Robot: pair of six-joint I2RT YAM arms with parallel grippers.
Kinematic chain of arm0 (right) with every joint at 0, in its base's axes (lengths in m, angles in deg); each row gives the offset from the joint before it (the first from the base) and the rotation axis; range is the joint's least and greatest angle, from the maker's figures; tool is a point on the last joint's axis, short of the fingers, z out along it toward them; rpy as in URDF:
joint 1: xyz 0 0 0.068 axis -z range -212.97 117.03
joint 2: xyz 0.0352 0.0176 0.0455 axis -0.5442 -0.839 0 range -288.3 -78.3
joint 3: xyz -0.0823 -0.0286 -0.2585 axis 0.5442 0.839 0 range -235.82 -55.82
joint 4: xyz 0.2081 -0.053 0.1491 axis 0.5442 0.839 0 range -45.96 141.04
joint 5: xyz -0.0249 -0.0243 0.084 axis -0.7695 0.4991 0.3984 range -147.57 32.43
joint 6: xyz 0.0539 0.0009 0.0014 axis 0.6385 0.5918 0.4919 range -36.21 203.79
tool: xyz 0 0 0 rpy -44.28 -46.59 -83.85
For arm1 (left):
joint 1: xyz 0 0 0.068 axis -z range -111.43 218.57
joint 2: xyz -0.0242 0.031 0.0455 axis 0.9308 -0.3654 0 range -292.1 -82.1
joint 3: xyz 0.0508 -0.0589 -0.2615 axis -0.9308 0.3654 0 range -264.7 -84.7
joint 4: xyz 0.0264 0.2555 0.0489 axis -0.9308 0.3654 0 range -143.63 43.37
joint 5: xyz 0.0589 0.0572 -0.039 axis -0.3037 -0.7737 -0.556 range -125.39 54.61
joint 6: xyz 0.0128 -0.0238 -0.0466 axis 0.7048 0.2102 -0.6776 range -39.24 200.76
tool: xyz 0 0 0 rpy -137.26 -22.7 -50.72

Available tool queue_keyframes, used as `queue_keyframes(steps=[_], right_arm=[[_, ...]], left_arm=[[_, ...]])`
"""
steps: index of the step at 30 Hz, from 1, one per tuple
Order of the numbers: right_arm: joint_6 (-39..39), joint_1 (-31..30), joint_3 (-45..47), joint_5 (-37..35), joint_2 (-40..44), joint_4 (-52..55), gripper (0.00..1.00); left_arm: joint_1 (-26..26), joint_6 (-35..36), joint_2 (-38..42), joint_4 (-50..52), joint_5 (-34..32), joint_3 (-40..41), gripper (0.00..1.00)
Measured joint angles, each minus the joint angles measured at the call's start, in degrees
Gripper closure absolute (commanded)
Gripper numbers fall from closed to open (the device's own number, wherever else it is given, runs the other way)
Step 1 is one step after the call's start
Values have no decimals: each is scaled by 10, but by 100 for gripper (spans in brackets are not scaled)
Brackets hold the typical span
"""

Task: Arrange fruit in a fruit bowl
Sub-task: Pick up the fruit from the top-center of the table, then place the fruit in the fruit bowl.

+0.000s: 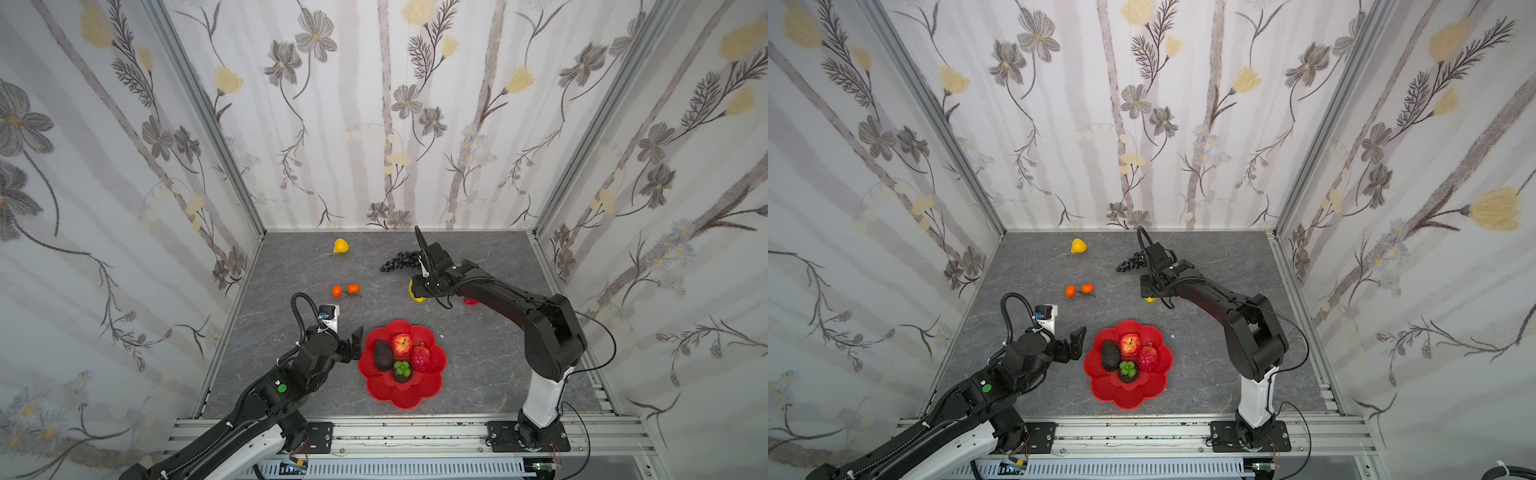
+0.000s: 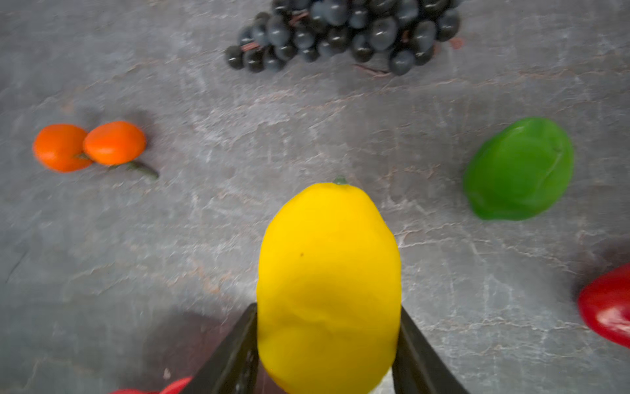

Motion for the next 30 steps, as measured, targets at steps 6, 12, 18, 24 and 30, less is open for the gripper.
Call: queue_keyframes(steps=[6,12,18,24,30], right_arm=[[-16,-42,117,7,89,-95,50],[-23,-87,193,11,144,-182,50],[-32,-131,251,10,174,-263,52],[-34,-156,305,7,195,-338,53],[-39,-172,334,1,206,-399,53]], left_arm=[[-22,-84,-127,-29,89,-58,2],[-28,-148,-199,-76,159,-95,2],[-35,-196,-230,-123,202,-106,3],[-41,-223,-242,-140,222,-108,7],[-46,-239,-236,-144,220,-108,11]])
